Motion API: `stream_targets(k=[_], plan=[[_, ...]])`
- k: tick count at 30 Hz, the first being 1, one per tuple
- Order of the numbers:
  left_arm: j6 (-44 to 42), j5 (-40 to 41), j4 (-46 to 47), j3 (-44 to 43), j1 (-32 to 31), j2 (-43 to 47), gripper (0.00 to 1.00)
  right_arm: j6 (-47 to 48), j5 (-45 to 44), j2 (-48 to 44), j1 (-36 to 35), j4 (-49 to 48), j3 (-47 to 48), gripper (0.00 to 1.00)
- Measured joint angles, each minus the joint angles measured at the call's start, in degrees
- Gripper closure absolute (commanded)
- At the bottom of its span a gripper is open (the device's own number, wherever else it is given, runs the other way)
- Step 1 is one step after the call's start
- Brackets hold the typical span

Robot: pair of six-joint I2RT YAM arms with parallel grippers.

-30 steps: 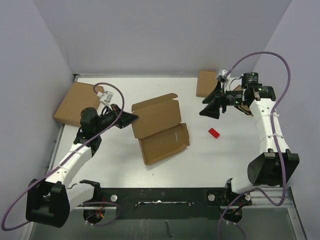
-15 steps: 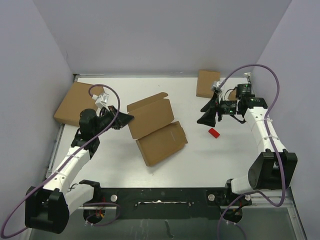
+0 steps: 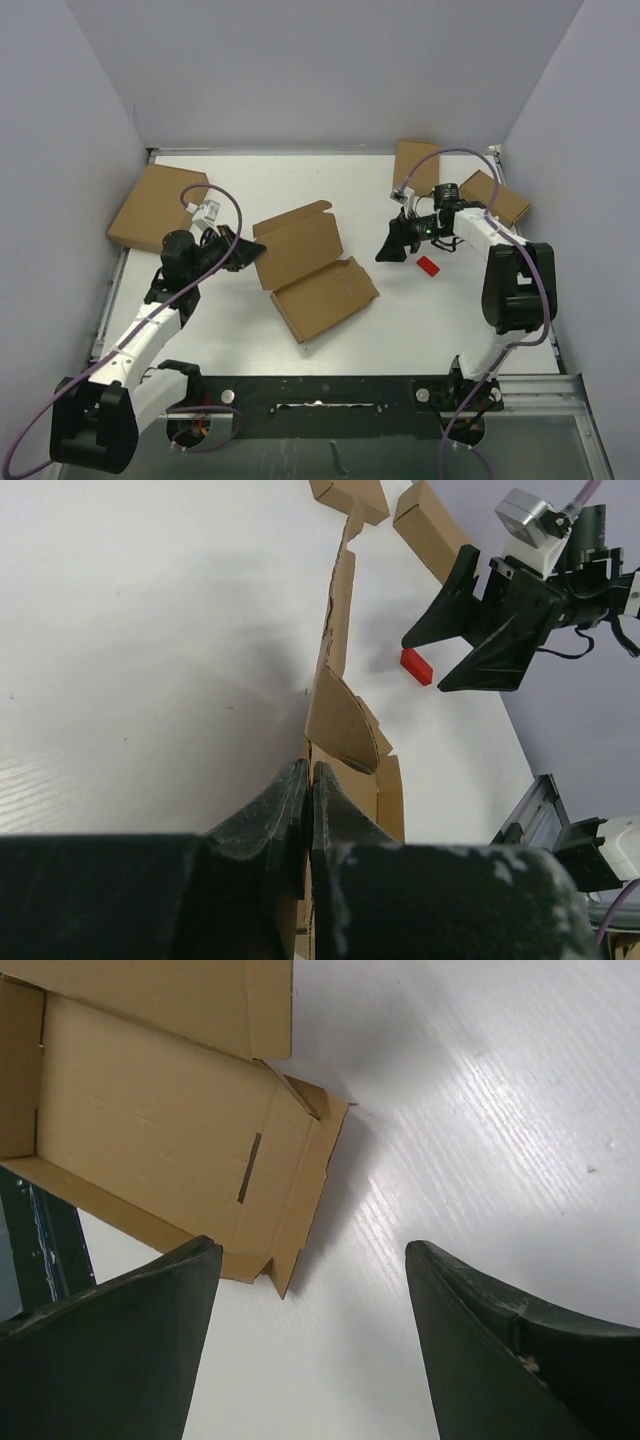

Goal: Fold the paper box

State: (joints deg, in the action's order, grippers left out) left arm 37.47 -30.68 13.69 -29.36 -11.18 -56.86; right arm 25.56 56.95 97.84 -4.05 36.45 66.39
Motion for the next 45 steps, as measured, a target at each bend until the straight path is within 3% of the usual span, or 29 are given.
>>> stream_targets(k=[11,25,29,37,45], plan=[[-0.7,0.0,3.2,2.7,0.1,0.8,1.0,-2.1,-0.4,8.3,-4.5,-1.1,-0.3,0.29],[-0.9,0.0,5.4,3.7,0.1,0.9,1.0,-3.2,-0.9,12.1,-5.8,-1.0,-0.3,0.37],[-0.9,0.0,6.3,4.2,0.1,0.9,1.0,-3.4,-1.4,13.1,-7.1,-1.0,-0.3,0.49],[-0.9,0.0,6.7,4.9,0.1,0.9,1.0,-3.5,-2.2,13.1,-8.7,-0.9,-0.3,0.91],[-0.9,0.0,7.1,4.9,0.2,0.9,1.0,-3.7,-1.9,12.5,-7.8,-1.0,-0.3,1.0]])
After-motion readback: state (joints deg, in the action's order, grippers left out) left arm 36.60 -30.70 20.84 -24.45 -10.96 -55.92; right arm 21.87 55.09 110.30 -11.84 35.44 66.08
